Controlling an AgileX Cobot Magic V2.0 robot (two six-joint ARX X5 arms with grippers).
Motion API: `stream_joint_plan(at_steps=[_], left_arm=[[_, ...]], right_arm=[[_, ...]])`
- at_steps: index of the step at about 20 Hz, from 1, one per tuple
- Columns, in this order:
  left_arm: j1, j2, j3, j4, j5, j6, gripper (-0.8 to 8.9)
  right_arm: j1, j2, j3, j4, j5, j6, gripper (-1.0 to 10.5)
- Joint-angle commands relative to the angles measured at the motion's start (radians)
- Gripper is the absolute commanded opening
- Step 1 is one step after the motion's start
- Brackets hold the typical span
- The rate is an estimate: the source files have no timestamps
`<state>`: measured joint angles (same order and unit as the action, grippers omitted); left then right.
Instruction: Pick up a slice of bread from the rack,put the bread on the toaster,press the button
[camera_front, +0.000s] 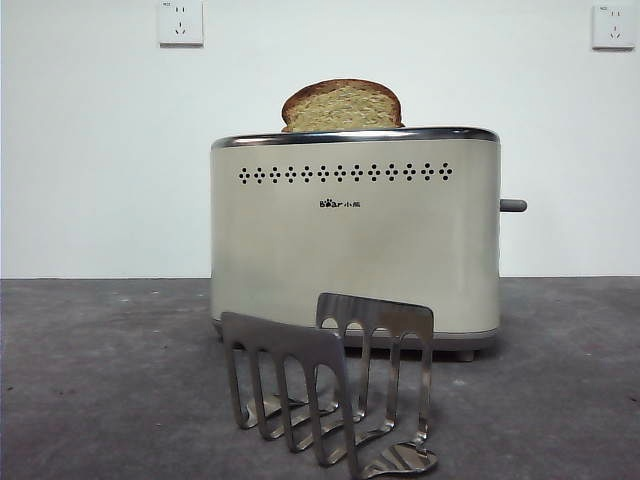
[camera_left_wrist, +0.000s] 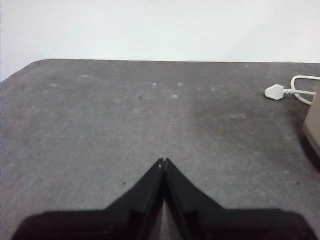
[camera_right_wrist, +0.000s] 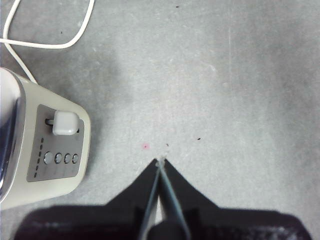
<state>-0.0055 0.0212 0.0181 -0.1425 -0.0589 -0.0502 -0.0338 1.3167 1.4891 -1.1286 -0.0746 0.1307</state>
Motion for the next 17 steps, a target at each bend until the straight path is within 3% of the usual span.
stream_joint_plan(at_steps=[1, 4, 17], left_arm=[[0.011, -0.018, -0.01, -0.029, 0.044, 0.007, -0.04], [0.012, -0.018, -0.01, -0.032, 0.088, -0.001, -0.04], [0.009, -0.005, -0.01, -0.023, 0.089, -0.013, -0.04]], right_arm=[[0.0, 0.003, -0.001, 0.005, 0.005, -0.004, 0.0], [0.0, 0.003, -0.001, 0.005, 0.005, -0.004, 0.0], [0.0, 0.003, -0.001, 0.005, 0.005, -0.004, 0.0]])
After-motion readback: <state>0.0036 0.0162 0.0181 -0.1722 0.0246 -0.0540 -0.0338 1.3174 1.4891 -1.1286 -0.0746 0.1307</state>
